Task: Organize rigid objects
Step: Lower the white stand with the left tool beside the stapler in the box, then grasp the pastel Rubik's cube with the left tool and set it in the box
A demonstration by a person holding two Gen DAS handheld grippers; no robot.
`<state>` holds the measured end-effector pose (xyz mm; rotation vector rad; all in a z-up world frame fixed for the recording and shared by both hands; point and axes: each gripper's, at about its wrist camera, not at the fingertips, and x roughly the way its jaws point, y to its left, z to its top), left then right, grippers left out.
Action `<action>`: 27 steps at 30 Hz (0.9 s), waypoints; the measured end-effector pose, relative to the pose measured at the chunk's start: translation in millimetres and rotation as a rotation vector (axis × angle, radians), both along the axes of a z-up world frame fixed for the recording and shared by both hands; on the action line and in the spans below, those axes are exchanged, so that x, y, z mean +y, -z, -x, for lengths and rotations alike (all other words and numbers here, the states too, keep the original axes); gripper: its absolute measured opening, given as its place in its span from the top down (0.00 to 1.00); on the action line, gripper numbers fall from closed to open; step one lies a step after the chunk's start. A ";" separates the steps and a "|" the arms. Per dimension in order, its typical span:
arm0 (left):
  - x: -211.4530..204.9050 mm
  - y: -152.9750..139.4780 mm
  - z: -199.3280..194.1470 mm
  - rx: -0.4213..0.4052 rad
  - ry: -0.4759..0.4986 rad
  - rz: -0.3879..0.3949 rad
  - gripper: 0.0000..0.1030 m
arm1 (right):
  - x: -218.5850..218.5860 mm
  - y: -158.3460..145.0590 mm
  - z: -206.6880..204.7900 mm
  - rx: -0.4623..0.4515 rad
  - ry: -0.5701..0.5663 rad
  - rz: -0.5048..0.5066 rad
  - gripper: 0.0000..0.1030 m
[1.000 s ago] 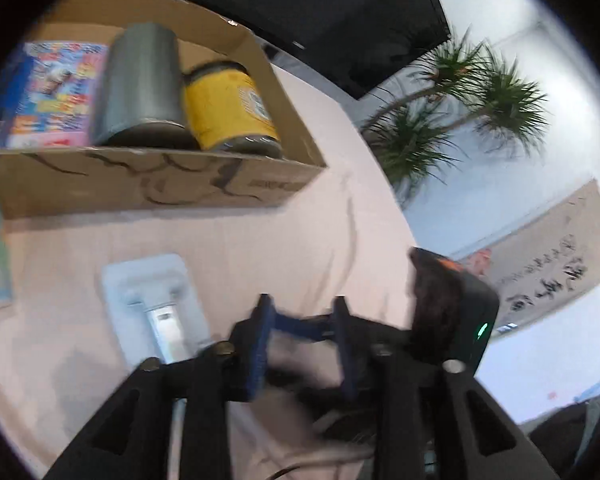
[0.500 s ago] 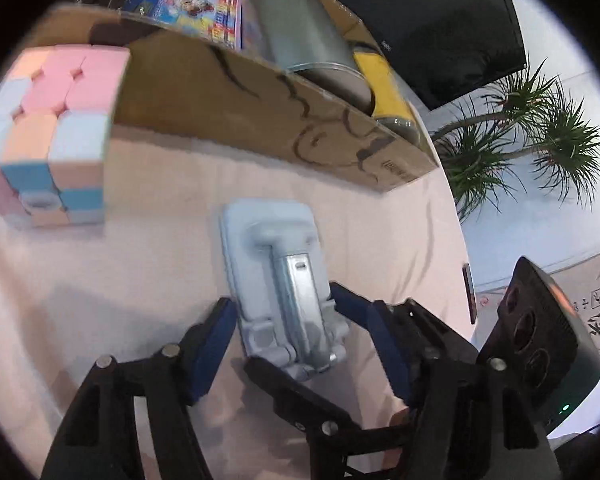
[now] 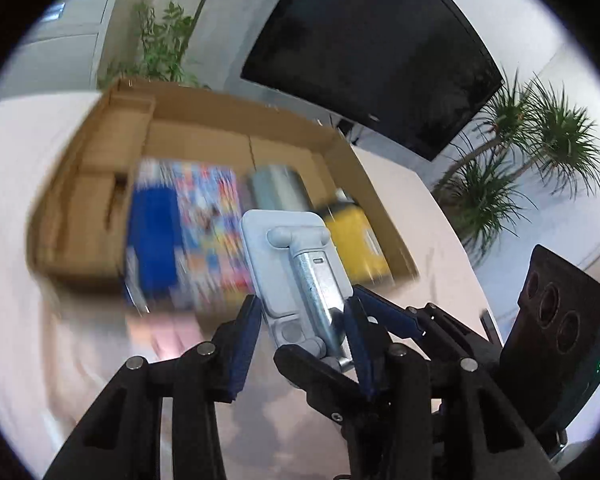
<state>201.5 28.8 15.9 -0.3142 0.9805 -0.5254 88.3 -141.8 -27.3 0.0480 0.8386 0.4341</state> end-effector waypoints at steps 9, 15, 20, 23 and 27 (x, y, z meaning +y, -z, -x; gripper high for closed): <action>21.8 33.7 -77.8 0.137 0.027 -0.013 0.56 | 30.5 38.0 -113.3 0.201 0.019 0.006 0.31; 41.7 12.0 -35.1 -0.003 -0.035 -0.071 0.56 | 31.4 49.3 -102.8 0.174 -0.009 0.057 0.30; 64.0 20.4 2.0 0.005 -0.101 -0.111 0.56 | 39.5 63.7 -92.6 0.203 -0.072 0.055 0.61; 70.5 46.5 11.3 0.081 -0.099 -0.077 0.56 | 30.7 52.0 -50.8 0.068 -0.102 0.028 0.24; 68.7 82.0 4.3 0.177 -0.100 0.010 0.56 | 40.3 74.2 -8.6 0.066 -0.217 0.053 0.05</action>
